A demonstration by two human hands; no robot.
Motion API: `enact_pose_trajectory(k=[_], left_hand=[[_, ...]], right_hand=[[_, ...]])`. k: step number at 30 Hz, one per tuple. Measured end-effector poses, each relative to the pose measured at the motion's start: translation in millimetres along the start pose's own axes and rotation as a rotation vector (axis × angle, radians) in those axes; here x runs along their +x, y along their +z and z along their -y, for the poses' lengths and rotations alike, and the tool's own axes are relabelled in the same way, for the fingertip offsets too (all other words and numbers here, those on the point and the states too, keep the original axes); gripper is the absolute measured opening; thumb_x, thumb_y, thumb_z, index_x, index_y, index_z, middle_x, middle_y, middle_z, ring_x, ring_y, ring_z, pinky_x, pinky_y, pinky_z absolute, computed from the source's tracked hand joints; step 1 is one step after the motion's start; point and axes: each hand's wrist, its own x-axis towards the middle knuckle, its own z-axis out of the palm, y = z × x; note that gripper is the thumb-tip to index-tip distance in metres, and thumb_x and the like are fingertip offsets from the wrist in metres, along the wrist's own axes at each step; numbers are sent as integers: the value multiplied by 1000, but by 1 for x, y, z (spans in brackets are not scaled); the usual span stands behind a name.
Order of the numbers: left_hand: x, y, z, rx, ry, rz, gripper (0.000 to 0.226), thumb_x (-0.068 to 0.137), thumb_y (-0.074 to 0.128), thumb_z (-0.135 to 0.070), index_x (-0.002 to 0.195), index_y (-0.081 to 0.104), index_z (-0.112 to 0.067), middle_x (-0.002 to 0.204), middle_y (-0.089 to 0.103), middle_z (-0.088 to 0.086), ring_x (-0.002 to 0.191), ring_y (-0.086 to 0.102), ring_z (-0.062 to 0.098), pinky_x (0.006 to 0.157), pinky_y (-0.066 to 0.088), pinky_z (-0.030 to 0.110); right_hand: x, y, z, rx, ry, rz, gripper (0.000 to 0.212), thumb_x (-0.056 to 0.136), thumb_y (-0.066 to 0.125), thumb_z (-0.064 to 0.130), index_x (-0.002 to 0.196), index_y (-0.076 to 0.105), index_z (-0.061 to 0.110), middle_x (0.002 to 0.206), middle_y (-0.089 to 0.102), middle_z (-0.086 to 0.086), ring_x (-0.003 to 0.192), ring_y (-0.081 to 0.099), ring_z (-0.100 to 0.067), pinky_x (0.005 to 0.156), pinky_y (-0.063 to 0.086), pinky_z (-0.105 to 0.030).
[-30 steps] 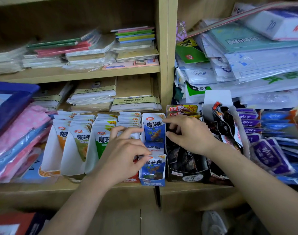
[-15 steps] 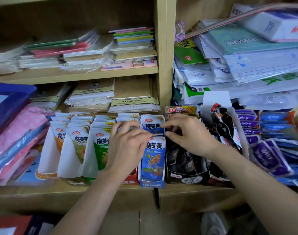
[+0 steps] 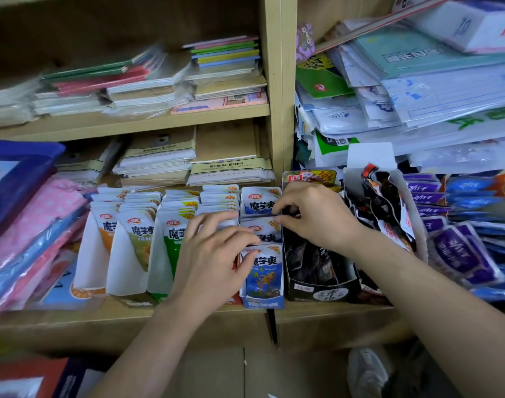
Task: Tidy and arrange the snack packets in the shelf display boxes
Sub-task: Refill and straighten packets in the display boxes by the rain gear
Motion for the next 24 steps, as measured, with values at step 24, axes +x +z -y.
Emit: enact_pose_trajectory(k=[24], left_hand=[[-5,-7,-1,-6,22,-16,8,86,78,-23,83,73,-26,82,73,-17,121,60,15,103,29,40]], right_hand=[[22,9,3,-11,100,-169,11,77,80,14,77,73,23,78,59,11,70,57,-10,61,53,-34]])
